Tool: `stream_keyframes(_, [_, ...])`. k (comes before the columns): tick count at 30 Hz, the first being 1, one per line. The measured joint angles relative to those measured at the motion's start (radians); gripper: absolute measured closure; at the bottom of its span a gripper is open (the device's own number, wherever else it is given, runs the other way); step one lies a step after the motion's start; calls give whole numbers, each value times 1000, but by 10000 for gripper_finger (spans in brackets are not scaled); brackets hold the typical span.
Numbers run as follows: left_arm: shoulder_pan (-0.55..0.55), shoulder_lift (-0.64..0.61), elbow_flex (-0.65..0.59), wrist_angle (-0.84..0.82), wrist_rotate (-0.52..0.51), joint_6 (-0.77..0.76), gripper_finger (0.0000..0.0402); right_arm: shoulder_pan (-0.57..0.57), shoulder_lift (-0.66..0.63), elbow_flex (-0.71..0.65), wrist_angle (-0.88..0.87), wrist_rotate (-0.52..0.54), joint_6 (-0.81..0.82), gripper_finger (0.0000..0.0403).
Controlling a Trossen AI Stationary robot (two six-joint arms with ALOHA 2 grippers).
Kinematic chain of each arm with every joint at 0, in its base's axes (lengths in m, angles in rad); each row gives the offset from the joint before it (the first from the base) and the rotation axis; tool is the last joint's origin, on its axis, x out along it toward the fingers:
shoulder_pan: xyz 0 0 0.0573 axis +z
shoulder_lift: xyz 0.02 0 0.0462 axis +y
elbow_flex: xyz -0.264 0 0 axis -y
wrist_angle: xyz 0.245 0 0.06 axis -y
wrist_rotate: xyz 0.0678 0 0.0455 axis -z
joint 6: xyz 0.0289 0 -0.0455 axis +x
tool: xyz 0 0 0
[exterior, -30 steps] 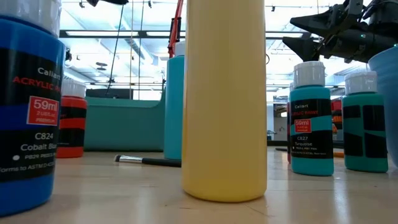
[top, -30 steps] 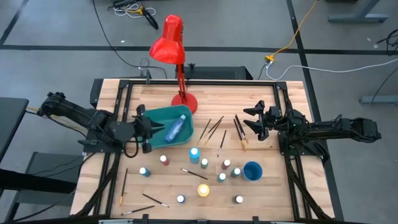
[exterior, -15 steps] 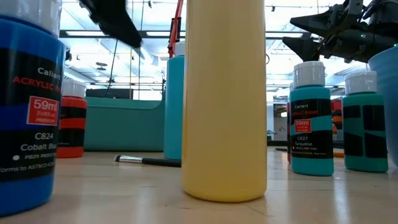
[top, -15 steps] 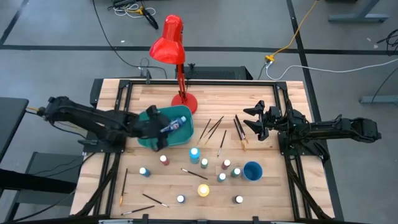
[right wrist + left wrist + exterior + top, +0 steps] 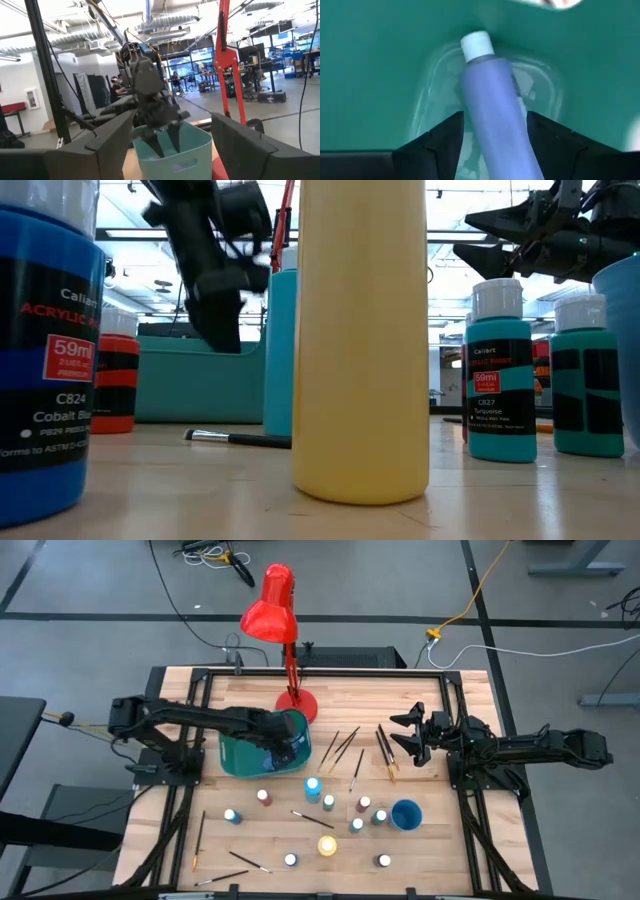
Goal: Pick & Place Paint Supplies
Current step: Put the large purple paint bottle into the green bin
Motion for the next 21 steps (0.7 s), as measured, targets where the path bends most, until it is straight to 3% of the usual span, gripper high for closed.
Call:
stream_keyframes(7, [42,98,0,98,64,31,181,0,0,0,-6,0,-1,129])
stream_keyframes(21, [97,128,2,156,125,43,182,0,0,0,-9,0,-2,129])
